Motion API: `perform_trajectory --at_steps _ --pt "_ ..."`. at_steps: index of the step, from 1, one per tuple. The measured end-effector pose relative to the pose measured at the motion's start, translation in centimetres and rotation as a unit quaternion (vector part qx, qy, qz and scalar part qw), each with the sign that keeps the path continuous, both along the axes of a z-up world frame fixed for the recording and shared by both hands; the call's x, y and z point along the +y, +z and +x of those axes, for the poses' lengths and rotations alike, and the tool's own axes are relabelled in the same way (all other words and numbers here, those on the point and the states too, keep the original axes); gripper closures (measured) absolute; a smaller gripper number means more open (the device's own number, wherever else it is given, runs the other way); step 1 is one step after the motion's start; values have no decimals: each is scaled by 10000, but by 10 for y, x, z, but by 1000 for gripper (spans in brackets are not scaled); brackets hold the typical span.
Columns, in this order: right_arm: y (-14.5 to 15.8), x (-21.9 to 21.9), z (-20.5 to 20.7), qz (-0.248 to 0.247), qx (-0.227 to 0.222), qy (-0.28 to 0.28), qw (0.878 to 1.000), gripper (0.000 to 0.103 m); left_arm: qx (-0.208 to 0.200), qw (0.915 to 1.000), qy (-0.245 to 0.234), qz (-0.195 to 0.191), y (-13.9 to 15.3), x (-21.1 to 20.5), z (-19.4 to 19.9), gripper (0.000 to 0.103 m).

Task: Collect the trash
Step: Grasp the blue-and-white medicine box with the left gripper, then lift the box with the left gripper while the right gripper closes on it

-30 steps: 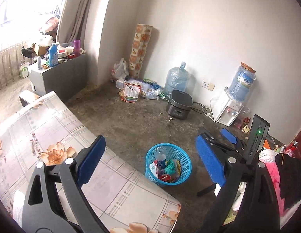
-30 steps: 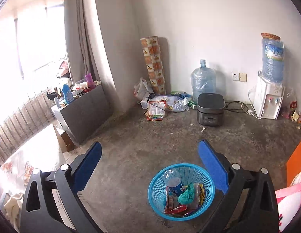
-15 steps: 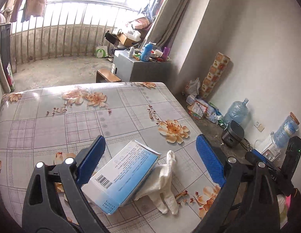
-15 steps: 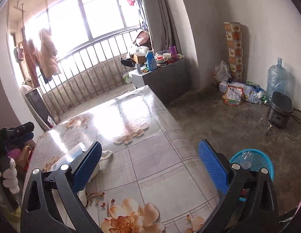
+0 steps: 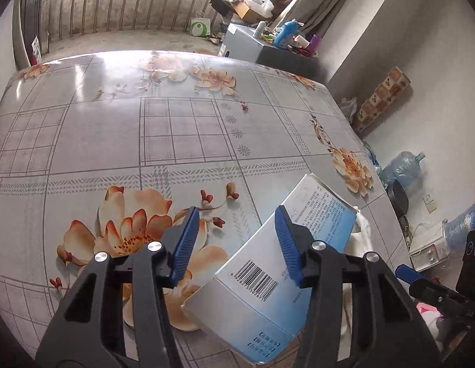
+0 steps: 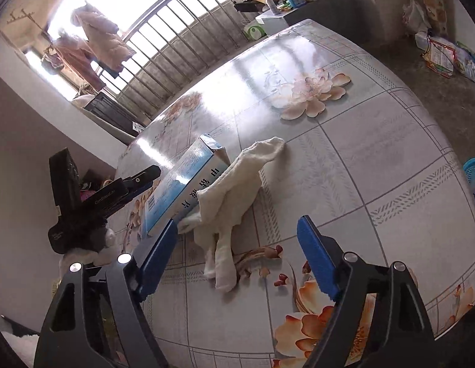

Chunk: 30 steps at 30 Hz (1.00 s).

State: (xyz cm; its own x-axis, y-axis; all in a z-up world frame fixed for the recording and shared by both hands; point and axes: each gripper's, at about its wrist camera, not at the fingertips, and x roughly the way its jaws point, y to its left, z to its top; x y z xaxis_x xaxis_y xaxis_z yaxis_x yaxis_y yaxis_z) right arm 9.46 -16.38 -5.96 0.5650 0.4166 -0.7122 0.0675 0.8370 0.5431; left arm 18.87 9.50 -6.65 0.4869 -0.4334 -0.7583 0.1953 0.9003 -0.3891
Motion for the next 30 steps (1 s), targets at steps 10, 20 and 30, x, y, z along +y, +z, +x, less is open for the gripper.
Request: perform_trajectory --at_steps 10,20,30 --pt "-14 -23 16 398 213 -131 9989 34 601 9916 -801 -821 -12 -6 -50 57" --pt "-1 -23 21 331 47 -99 9994 34 345 9900 -1089 -830 -1 -21 -88 39" --pt "-2 1 38 233 99 173 9995 34 264 9956 -845 -293 2 -52 -75 25"
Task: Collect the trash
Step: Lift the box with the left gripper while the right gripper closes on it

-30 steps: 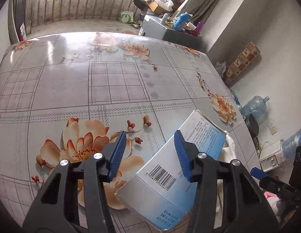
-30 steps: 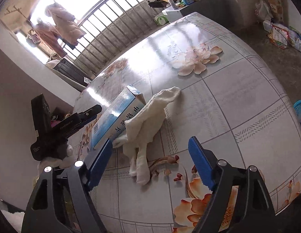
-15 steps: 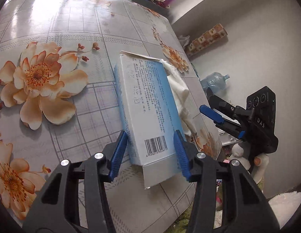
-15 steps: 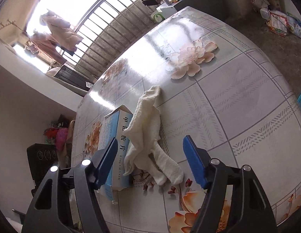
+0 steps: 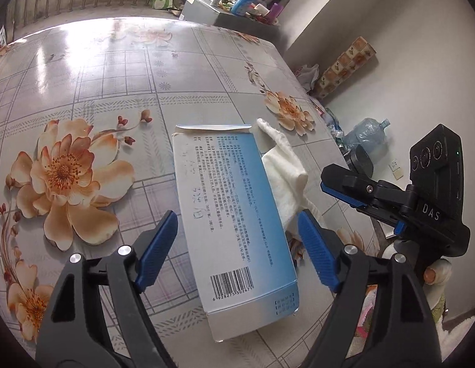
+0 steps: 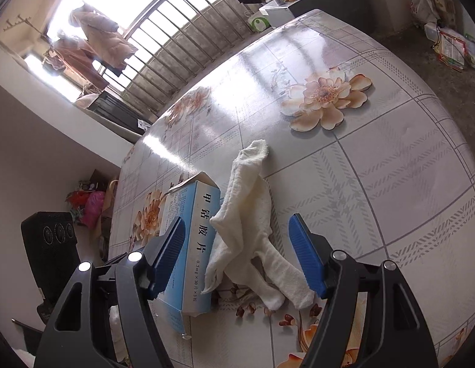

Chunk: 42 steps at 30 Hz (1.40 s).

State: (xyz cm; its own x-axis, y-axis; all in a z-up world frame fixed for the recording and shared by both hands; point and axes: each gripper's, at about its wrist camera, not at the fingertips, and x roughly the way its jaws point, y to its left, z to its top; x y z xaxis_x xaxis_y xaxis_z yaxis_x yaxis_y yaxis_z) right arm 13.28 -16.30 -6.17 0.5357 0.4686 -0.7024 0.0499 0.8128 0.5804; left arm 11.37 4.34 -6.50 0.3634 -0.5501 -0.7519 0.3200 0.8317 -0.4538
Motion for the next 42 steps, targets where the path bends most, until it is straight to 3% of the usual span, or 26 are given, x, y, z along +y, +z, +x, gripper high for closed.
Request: perform_trajectory --at_steps 5,10,12,14,16,19,22,28,32,42 --pt "15 -2 -5 97 -321 10 9994 34 -141 9995 108 242 3 6 7 25" --pt "33 6 -14 353 -690 386 9962 36 -329 9982 363 343 10 32 7 26" --pt "32 19 -15 349 -699 588 9952 37 -296 9978 497 315 10 45 7 36" --pt "31 33 -16 269 -705 803 9939 37 -167 9980 601 132 7 57 8 45" --pt "28 47 -15 162 -670 1004 9926 37 165 9970 668 -362 -1 70 11 52" --pt "20 62 -9 89 -523 1188 9915 37 783 9849 742 -1353 -19 86 17 61" --pt "8 68 -4 10 -325 1241 9917 40 1119 9736 794 -1826 -34 91 23 68" --pt "-13 67 4 46 18 1191 9929 53 1296 9668 641 -2107 -43 78 25 73" --pt "-17 62 4 154 99 1108 9937 63 1245 9671 699 -2105 -41 77 21 74" --pt "12 46 -14 500 -319 929 9939 65 599 9753 365 -2095 23 54 3 74"
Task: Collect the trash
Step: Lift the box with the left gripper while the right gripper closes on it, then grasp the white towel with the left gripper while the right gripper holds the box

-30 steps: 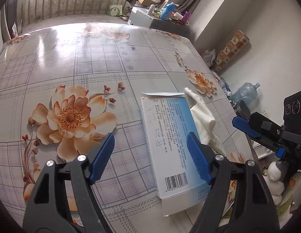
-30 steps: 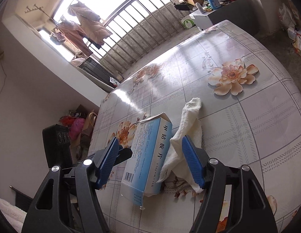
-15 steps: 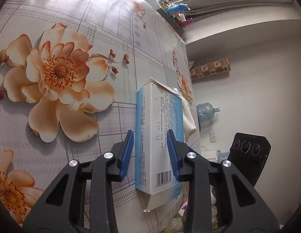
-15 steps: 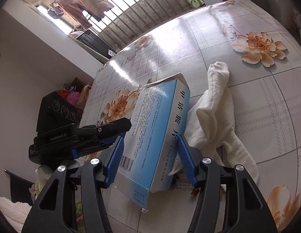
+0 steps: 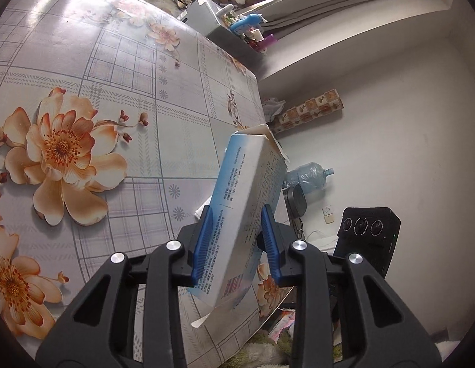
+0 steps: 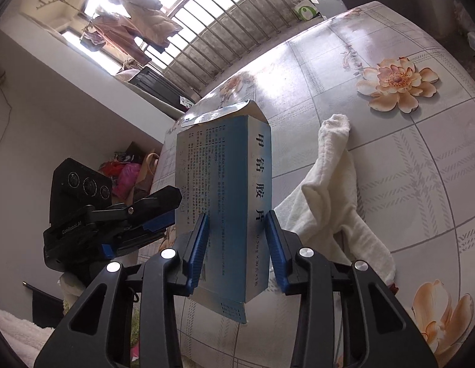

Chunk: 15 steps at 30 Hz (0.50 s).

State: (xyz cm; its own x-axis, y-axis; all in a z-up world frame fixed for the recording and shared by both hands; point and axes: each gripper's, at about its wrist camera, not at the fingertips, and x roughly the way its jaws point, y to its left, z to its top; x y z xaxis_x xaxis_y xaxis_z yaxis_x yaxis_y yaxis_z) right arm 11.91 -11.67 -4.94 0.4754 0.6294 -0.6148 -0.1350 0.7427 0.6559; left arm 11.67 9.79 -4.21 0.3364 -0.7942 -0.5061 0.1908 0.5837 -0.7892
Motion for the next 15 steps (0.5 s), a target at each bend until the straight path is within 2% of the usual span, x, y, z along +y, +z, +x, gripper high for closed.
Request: perform_trajectory --at_steps 6,11,15 --pt "20 -48 -23 113 -156 -585 9981 65 -284 9979 -574 -108 24 -51 9 74" --pt "28 -102 -45 118 -15 -1255 9920 65 -268 9918 -1212 -299 27 -112 11 74" --pt "25 -138 -56 -171 98 -1728 9848 66 -204 9869 -1563 -332 17 -157 17 74"
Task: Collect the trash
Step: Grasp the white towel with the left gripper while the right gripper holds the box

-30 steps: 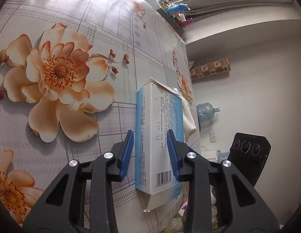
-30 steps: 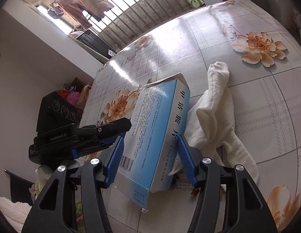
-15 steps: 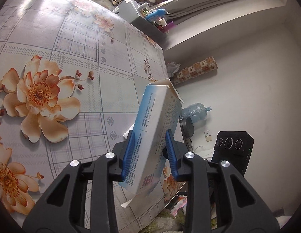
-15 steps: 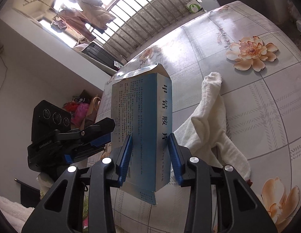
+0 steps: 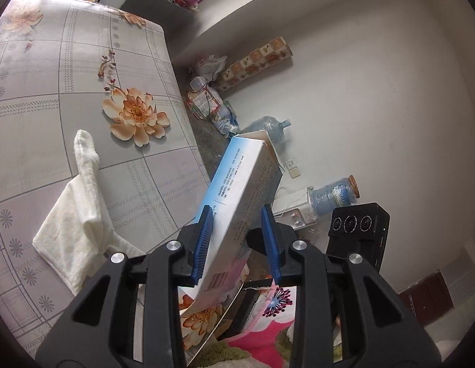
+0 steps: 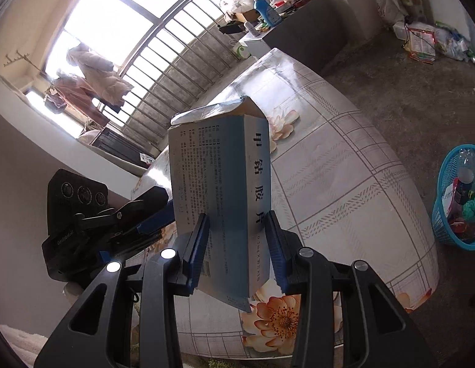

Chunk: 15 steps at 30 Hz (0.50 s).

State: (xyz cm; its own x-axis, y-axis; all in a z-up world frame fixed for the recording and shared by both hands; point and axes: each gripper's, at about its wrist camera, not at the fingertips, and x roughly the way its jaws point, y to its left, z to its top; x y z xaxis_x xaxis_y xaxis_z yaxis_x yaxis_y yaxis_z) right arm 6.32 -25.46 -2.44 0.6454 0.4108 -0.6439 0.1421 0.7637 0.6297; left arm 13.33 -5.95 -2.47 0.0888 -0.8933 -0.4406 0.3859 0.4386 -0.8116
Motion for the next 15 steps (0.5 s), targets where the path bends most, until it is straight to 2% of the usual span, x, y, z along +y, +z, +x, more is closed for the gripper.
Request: perform_trajectory --at_steps 2,5,8,9,11,13,15 --pt "-7 -8 6 -102 84 -130 9998 66 -34 9996 89 266 -10 -7 0 70" --pt "-20 -15 15 -480 238 -390 9978 65 -400 9965 338 651 -10 -4 -3 63" --pt "-31 -12 26 -798 443 -566 9942 62 -830 9882 741 1054 -7 20 -4 61" --pt "-34 -10 29 -737 452 -525 9949 58 -958 9838 887 1226 -8 31 1 61" --pt "-36 -3 29 -701 407 -469 9956 38 -1145 9738 1140 1598 -9 45 3 59" --pt "-35 7 30 -869 395 -439 9945 30 -1244 9645 1255 1965 -13 52 5 55" --pt "-36 16 34 -963 431 -405 9936 22 -1205 9609 1224 2171 -22 53 8 51"
